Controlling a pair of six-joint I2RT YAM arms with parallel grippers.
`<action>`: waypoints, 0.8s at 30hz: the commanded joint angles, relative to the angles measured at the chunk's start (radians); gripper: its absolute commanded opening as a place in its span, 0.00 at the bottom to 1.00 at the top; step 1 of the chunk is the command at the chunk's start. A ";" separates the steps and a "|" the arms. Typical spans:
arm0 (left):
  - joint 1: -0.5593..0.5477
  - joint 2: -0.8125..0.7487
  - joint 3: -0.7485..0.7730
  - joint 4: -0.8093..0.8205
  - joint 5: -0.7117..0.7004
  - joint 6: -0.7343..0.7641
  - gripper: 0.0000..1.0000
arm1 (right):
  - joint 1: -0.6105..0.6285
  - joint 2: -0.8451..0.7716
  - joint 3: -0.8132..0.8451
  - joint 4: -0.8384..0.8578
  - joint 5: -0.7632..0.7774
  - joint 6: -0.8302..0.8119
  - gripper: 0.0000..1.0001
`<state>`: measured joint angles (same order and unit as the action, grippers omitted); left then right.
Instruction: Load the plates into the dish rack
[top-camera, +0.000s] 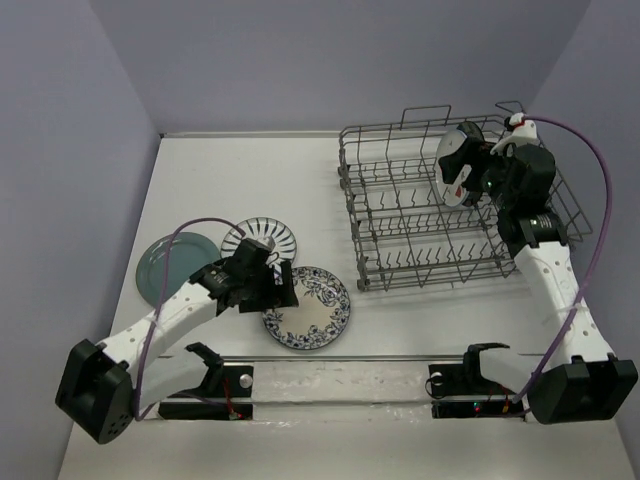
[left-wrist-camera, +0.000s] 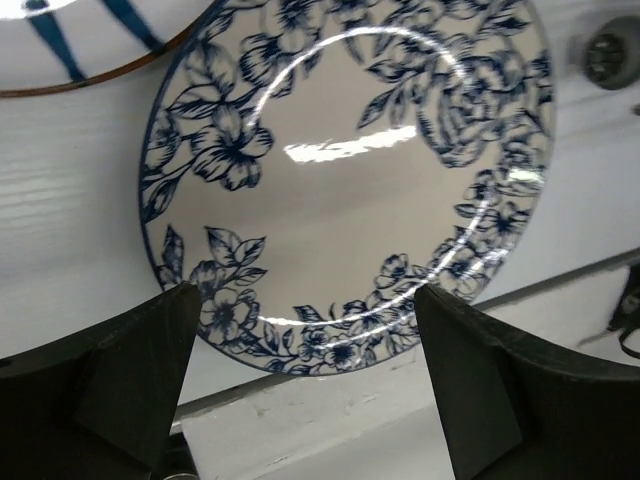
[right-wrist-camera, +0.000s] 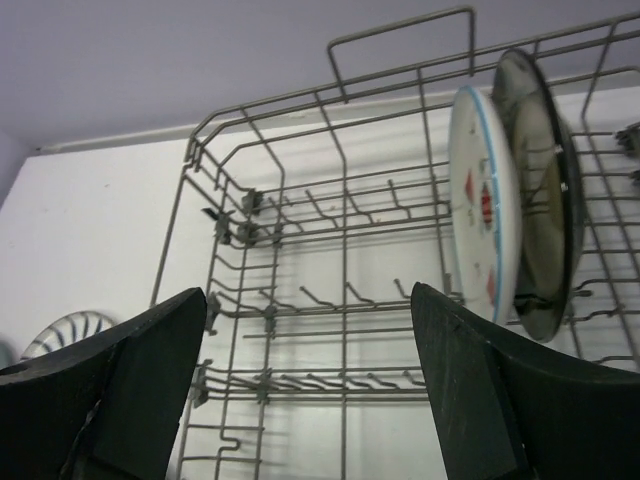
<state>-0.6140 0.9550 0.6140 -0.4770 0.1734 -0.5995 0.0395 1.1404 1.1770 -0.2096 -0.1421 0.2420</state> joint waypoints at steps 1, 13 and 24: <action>0.000 0.135 0.054 -0.136 -0.153 -0.039 0.99 | 0.033 -0.099 -0.063 0.096 -0.119 0.069 0.88; 0.020 0.291 0.130 -0.175 -0.253 0.017 0.98 | 0.051 -0.153 -0.146 0.167 -0.238 0.128 0.88; 0.023 0.248 -0.013 0.008 0.021 -0.011 0.90 | 0.060 -0.131 -0.134 0.171 -0.255 0.149 0.88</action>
<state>-0.5930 1.2400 0.6289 -0.5282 0.0883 -0.6025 0.0883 1.0107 1.0271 -0.0959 -0.3763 0.3744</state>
